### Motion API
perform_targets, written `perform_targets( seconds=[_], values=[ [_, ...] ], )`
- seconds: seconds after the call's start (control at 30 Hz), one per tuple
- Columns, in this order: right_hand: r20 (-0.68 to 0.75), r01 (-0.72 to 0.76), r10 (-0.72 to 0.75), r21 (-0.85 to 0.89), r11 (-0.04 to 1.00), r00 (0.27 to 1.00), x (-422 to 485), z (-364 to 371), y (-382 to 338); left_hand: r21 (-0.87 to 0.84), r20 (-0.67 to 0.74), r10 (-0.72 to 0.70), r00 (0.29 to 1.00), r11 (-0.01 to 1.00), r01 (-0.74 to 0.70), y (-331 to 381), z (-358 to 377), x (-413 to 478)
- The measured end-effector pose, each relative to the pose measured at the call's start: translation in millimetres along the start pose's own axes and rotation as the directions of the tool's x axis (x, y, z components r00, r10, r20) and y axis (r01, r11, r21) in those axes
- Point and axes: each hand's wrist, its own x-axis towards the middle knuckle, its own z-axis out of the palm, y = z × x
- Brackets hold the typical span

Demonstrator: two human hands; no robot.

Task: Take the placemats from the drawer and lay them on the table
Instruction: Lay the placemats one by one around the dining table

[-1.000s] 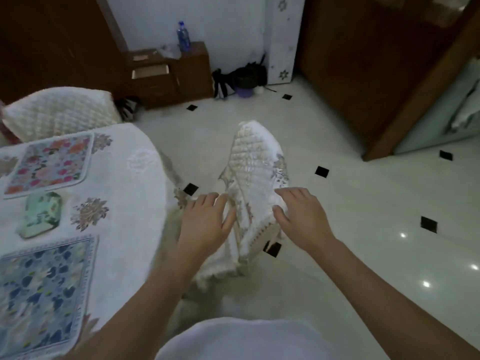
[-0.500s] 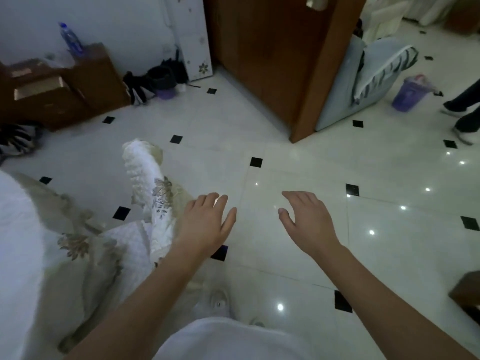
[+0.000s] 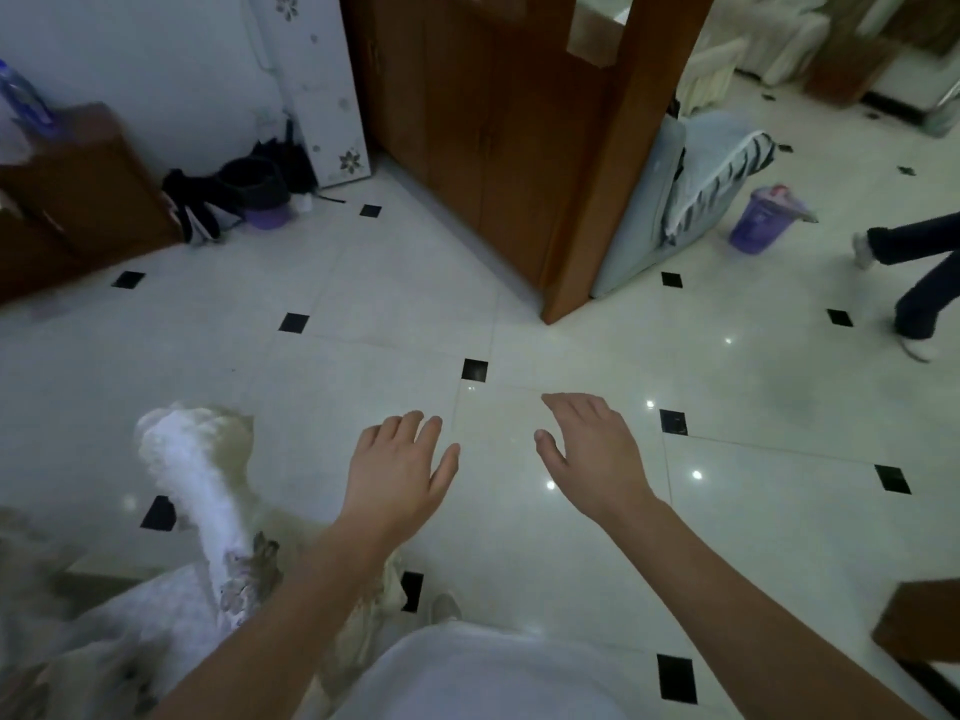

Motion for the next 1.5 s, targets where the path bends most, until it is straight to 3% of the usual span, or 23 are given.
perform_targets(
  seconds=[0.33, 0.53, 0.7, 0.87, 1.0, 1.1, 1.17, 1.33, 1.5],
  values=[
    [0.041, 0.071, -0.070, -0.021, 0.997, 0.997, 139.4, 19.7, 2.5, -0.001, -0.056, -0.074, 0.996, 0.997, 0.074, -66.6, -0.2, 108.0],
    [0.086, 0.235, -0.234, 0.003, 0.972, 0.968, 261.0, 45.0, -9.5, 0.034, -0.082, -0.221, 0.972, 0.974, 0.224, -105.2, 6.2, 182.3],
    [0.125, 0.384, -0.382, 0.011, 0.923, 0.916, 366.5, 53.0, -21.1, 0.071, -0.095, -0.402, 0.911, 0.910, 0.409, -133.1, -2.2, 235.3],
    [0.176, 0.615, -0.623, 0.104, 0.781, 0.762, 441.8, 78.3, -86.3, 0.102, -0.125, -0.632, 0.765, 0.759, 0.643, -166.4, -14.7, 234.4],
    [0.192, 0.772, -0.798, 0.203, 0.602, 0.572, 465.2, 98.6, -169.4, 0.116, -0.188, -0.782, 0.595, 0.584, 0.804, -197.0, -31.8, 207.3],
    [0.184, 0.840, -0.873, 0.241, 0.486, 0.452, 475.2, 113.4, -224.3, 0.107, -0.250, -0.843, 0.477, 0.465, 0.879, -220.7, -38.4, 191.7],
    [0.173, 0.858, -0.895, 0.258, 0.444, 0.411, 484.6, 125.9, -258.9, 0.107, -0.273, -0.862, 0.427, 0.414, 0.904, -242.7, -37.6, 186.3],
    [0.185, 0.870, -0.896, 0.228, 0.438, 0.403, 525.3, 156.8, -318.3, 0.066, -0.200, -0.907, 0.371, 0.365, 0.929, -319.1, -28.8, 202.8],
    [0.178, 0.834, -0.846, 0.158, 0.528, 0.502, 580.1, 164.9, -353.9, 0.047, -0.197, -0.856, 0.478, 0.478, 0.877, -402.4, -38.7, 261.3]
  ],
)
